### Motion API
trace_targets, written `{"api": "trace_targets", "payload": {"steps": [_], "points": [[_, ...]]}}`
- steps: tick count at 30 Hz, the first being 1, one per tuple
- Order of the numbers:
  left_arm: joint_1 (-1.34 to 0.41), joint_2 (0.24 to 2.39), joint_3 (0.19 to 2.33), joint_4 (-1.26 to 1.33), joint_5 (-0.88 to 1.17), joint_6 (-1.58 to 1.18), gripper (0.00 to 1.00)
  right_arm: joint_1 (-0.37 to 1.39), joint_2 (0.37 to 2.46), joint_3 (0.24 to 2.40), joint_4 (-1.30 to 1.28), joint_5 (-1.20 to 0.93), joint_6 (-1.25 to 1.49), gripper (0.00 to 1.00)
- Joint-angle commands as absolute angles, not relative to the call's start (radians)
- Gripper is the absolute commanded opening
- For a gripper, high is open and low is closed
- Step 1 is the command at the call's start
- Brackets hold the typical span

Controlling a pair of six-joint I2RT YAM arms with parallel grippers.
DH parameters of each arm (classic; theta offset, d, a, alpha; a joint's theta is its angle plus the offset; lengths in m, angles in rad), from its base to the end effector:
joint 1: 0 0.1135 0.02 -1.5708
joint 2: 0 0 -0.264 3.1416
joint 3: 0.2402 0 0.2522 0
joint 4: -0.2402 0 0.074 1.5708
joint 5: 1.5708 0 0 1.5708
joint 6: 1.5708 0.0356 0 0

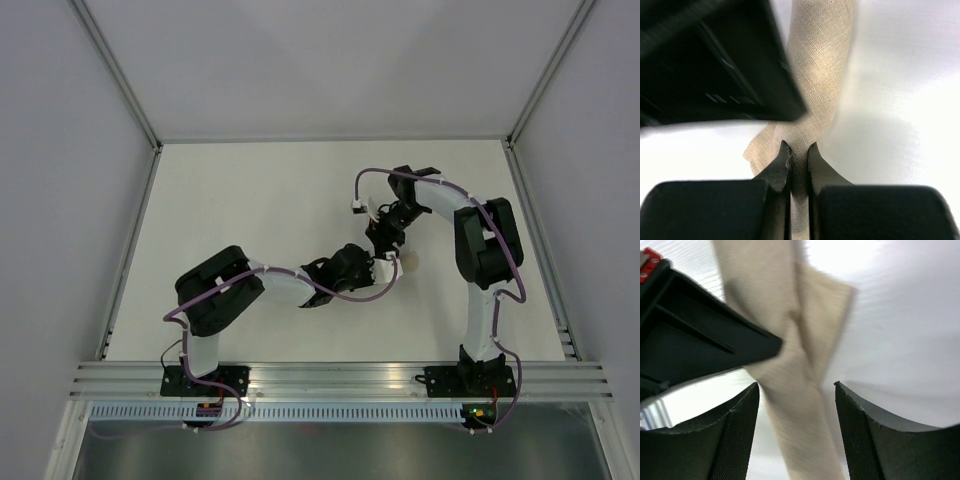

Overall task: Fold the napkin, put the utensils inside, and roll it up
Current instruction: Roll the napkin at the center of the board.

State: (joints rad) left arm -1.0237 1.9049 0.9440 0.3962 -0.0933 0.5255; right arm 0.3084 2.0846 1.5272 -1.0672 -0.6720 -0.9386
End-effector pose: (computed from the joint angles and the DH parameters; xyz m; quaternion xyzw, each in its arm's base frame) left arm 0.2049 -0.3301 0.1379 0.5961 0.6412 -0.0791 0.4768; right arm 0.3591 0.1376 0.1630 -0.5438 0.7713 0.3212 0.0780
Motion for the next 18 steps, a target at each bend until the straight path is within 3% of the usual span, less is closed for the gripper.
{"api": "trace_targets", "payload": {"steps": [1,10,18], "points": [[-1.017,1.947,0.942,0.268,0.009,0.451,0.02,0.241,1.99,1.523,-0.915,-0.681,-0.837,0.68],[-0.983,1.957,0.994,0.146,0.121,0.407,0.02,0.031,1.859,1.453,-0.787,-0.808,-0.726,0.7],[-0.901,1.99,1.086,-0.036,0.325,0.348,0.02,-0.092,1.494,1.094,-0.566,-0.834,-0.803,0.7]]}}
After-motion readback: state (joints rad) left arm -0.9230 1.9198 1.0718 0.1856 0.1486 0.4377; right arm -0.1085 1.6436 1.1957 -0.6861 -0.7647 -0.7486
